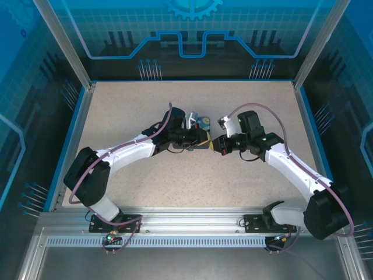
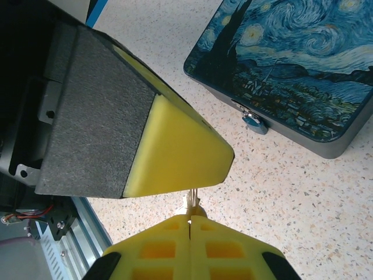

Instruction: Unlock a padlock with a key

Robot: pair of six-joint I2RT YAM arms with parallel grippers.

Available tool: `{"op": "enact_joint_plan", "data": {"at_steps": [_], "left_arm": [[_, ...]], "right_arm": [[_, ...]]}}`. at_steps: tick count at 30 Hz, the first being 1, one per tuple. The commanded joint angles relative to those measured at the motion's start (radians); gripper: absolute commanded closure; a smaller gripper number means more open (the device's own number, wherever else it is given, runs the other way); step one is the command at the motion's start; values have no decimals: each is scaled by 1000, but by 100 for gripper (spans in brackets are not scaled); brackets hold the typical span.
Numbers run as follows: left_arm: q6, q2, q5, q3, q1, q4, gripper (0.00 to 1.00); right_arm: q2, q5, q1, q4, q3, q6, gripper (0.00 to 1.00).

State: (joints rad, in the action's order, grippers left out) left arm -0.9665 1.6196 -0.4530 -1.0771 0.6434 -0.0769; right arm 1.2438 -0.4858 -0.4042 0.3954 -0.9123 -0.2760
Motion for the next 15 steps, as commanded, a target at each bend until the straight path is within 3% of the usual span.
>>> {"op": "enact_joint_plan", "data": {"at_steps": [1, 2, 3, 5, 10, 11, 15], "left_arm": [[5, 12, -7, -13, 11, -26, 100], [7, 8, 2, -11, 10, -26, 100], [11, 4, 12, -8, 10, -27, 100], [28, -8, 37, -2, 4, -28, 100], [66, -45, 73, -1, -28, -33, 100], [74, -54, 78, -3, -33, -38, 100], [100, -82, 112, -10, -45, -50, 100]], "right_arm": [[-12, -3, 23, 0, -21, -12, 100], [-21, -2, 29, 3, -22, -22, 100], [-29, -2, 38, 4, -20, -33, 94], [-60, -8, 60, 4, -10, -63, 65], [-101, -6, 94, 40, -17, -108, 8], [-99, -4, 96, 48, -25, -113, 0], [-98, 66, 102, 39, -33, -153, 0]]}}
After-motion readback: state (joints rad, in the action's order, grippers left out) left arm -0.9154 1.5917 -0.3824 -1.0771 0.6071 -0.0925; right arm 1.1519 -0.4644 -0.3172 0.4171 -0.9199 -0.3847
